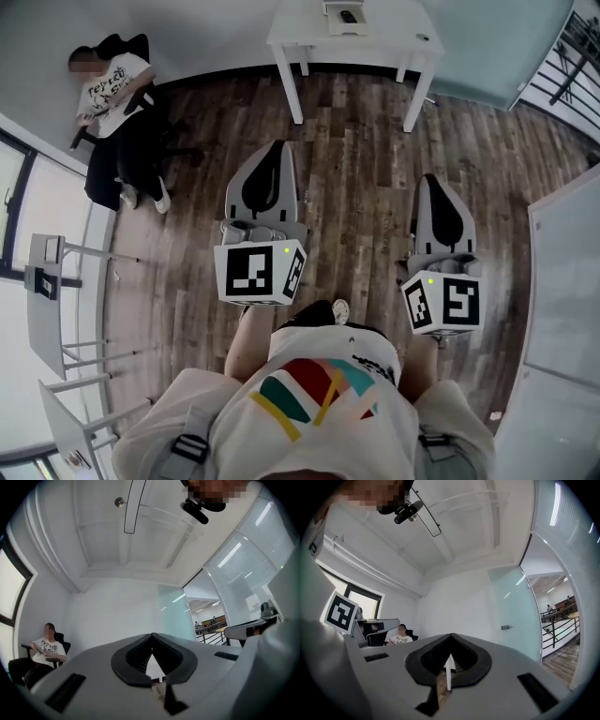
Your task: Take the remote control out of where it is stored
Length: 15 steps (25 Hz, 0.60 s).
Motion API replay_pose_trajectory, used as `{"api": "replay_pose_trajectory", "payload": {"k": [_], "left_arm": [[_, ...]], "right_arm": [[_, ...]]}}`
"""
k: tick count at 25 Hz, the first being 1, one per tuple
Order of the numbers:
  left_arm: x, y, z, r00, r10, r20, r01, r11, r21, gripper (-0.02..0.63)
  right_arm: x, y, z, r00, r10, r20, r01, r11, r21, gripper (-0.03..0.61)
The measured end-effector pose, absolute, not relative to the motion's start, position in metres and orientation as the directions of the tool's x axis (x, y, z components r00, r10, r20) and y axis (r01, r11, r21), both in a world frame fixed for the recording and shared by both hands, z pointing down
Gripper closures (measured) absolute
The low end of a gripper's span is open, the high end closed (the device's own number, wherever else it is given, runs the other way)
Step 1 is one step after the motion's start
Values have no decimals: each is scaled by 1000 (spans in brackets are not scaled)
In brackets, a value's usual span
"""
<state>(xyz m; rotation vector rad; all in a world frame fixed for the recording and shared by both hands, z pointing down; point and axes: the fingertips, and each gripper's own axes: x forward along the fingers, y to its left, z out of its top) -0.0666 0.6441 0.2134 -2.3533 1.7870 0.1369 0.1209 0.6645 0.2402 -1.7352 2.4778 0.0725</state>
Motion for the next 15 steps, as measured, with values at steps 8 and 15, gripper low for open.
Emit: {"api": "replay_pose_trajectory", "payload": {"k": [8,15], "left_arm": [[-70,637,215,239,-957,-162,-970,-227,-93,607],[-69,621,210,241,-951,-192,-969,-225,-103,607]], "right_arm": [[133,661,241,-370,-915,-162,-914,390,-111,577],[143,648,248,-360,-919,-162,-912,383,-149,577]]}}
